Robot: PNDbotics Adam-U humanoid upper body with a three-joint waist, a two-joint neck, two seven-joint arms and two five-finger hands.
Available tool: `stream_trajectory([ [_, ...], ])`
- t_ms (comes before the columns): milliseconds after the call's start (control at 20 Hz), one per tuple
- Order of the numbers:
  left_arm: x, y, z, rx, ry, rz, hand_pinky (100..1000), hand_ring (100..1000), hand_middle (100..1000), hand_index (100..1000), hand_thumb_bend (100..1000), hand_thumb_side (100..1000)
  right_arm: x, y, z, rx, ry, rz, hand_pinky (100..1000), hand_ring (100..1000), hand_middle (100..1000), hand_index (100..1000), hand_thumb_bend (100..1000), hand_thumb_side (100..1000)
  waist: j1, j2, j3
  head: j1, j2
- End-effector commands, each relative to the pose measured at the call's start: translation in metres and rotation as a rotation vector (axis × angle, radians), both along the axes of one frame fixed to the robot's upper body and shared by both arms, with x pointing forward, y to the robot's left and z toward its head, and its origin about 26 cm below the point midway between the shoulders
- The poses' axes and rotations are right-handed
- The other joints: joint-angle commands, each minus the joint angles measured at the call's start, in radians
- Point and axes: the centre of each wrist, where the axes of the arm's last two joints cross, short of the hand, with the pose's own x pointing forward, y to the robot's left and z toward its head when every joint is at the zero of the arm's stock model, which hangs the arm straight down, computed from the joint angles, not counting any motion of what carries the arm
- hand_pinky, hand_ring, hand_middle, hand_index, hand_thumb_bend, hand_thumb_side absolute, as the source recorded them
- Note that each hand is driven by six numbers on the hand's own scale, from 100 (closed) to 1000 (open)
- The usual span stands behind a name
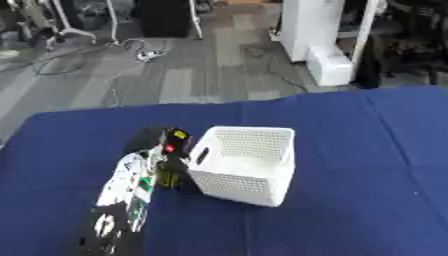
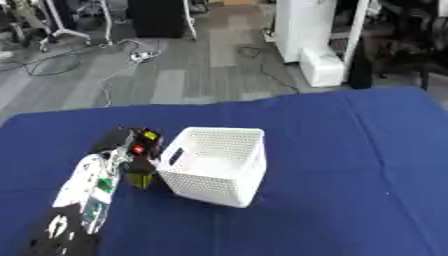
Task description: Pick up objects on the table and place them in the box.
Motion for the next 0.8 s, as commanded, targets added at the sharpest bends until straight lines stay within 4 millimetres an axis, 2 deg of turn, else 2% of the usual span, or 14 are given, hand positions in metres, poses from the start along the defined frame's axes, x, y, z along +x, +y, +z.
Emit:
stream_trajectory([
  [50, 0.001, -0.001, 0.028, 0.034, -0.108, -0.025, 100, 376, 530, 485, 100, 242, 0.000, -0.002, 0.010, -0.026, -0.031, 0.002, 179, 311, 320, 485, 100, 1000, -0.004, -0.008, 0.000, 0.005, 0.004],
  [450, -0.003, -0.010, 0.068, 0.060, -0.253, -0.062, 100, 347, 526, 463, 100, 234, 0.000, -0.002, 0.010, -0.028, -0.029, 0.002, 179, 311, 320, 485, 100, 1000, -0.002, -0.011, -0.002, 0.008, 0.000],
  [800, -0.009, -0.021, 0.091, 0.059, -0.331, -0.125, 100, 330, 525, 447, 100, 233, -0.001, -0.002, 0.010, -0.033, -0.027, 0.003, 179, 311, 320, 485, 100, 1000, 0.000, -0.014, -0.002, 0.010, -0.003],
])
